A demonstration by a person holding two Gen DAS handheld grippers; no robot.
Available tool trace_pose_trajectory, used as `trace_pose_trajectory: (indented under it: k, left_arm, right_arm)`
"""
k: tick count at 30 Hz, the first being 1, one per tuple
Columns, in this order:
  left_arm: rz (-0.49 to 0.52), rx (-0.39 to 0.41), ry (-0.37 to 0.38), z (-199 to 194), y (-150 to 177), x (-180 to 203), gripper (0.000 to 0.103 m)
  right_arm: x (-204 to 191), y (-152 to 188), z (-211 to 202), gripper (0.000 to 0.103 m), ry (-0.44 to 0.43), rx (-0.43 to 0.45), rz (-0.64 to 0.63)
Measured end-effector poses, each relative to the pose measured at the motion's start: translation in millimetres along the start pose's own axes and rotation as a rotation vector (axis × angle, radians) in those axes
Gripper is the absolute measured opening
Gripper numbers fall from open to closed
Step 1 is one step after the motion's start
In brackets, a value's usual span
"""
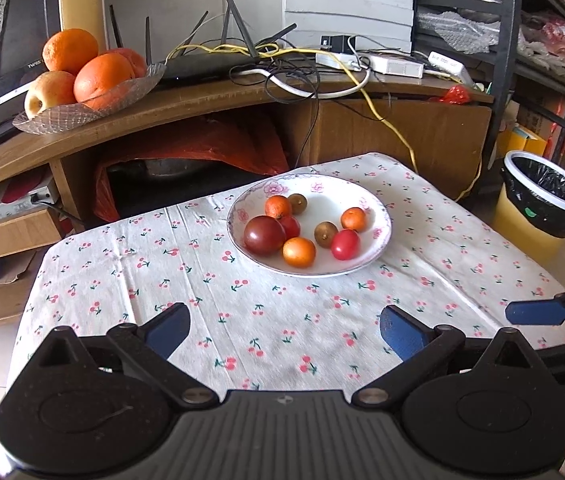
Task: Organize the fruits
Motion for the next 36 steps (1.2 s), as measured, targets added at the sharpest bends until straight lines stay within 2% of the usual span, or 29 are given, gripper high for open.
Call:
trace_pose_trajectory:
  k: [16, 36]
  left_arm:
    - [0.037, 0.044, 0.005, -47.6, 20.8, 25.1, 0.103]
    - [0.061, 0.071, 0.013, -68.3, 31.1, 34.1, 0.103]
  right_arm:
    - [-5.5, 30.2, -49.3, 0.057, -0.011, 0.032, 0.042]
    - [-10.1, 41.7, -68.8, 0.057, -0.016, 0.053, 0.04]
Point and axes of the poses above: each gripper's, at about its wrist camera, not at the fingertips, and z roughly the way its jaws point, x to its right, y to its underside, the point moved 8 cm from there along z, roughly the way its jaws point, and after that the axes turned 9 degrees about y, right-handed, at the moved point
